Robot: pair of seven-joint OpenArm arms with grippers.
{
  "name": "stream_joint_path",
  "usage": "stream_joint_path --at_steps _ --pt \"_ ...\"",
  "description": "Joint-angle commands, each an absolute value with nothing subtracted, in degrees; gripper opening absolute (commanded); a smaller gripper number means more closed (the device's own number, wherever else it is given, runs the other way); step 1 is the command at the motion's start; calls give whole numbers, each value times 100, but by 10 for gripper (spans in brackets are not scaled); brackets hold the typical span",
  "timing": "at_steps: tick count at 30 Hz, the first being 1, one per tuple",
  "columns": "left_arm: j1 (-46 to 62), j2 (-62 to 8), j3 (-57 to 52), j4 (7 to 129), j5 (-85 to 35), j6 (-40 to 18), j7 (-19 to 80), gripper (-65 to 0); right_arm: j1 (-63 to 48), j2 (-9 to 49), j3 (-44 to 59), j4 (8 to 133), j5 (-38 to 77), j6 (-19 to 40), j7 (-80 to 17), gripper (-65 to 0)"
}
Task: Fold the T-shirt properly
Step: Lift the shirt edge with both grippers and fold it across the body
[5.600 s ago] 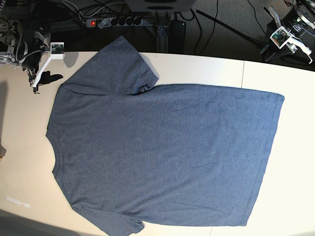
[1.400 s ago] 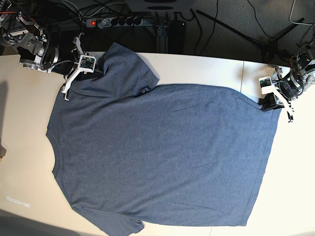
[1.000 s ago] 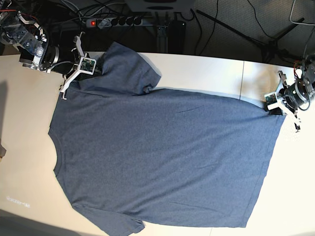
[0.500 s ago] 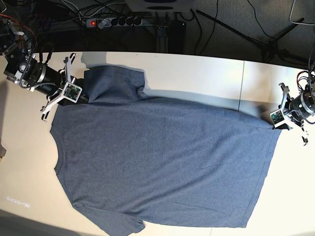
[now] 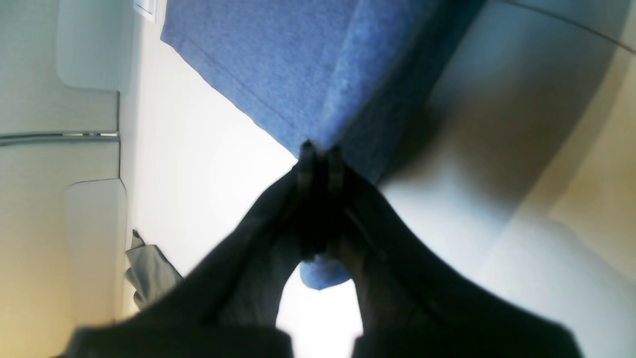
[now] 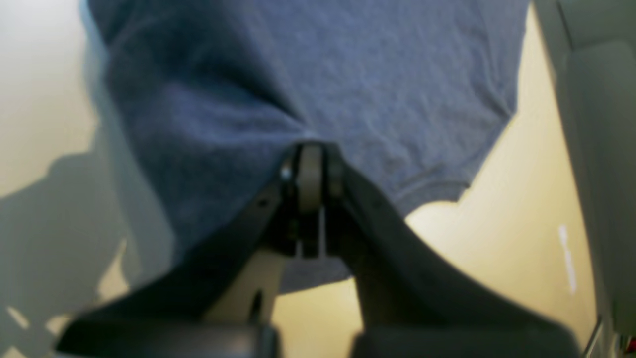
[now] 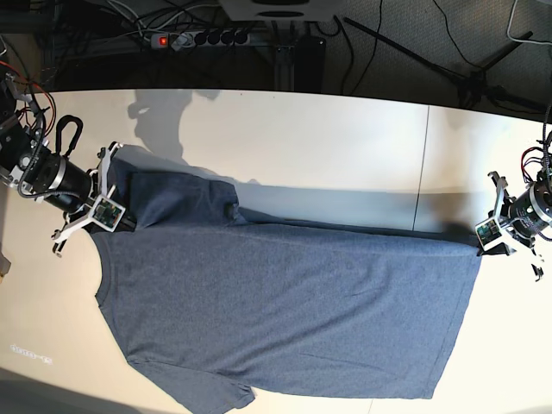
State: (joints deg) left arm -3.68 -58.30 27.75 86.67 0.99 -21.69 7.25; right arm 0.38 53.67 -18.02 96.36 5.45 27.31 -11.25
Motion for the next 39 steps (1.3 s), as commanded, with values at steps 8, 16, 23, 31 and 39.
stream_joint_path --at_steps 8,16,23,31,39 --pt "-495 -5981 2711 8447 106 -2176 506 -650 838 5424 -2171 9424 578 3131 -1052 -650" --pt "-1044 -5704 2755 7898 -32 -2421 403 -650 2043 4908 -3293 8447 338 3133 -1050 -650" --pt "-2132 -5181 3752 7065 305 -2473 290 -650 2888 4641 -4241 7852 117 3131 -1048 -650" --pt "-3232 -4665 4359 5804 545 -2475 281 -650 3450 4160 -4460 7181 58 3131 -1046 -650" --pt "-3522 -4619 4359 5417 484 -2689 276 -650 3677 3732 -4460 6770 -158 3131 -1046 -650"
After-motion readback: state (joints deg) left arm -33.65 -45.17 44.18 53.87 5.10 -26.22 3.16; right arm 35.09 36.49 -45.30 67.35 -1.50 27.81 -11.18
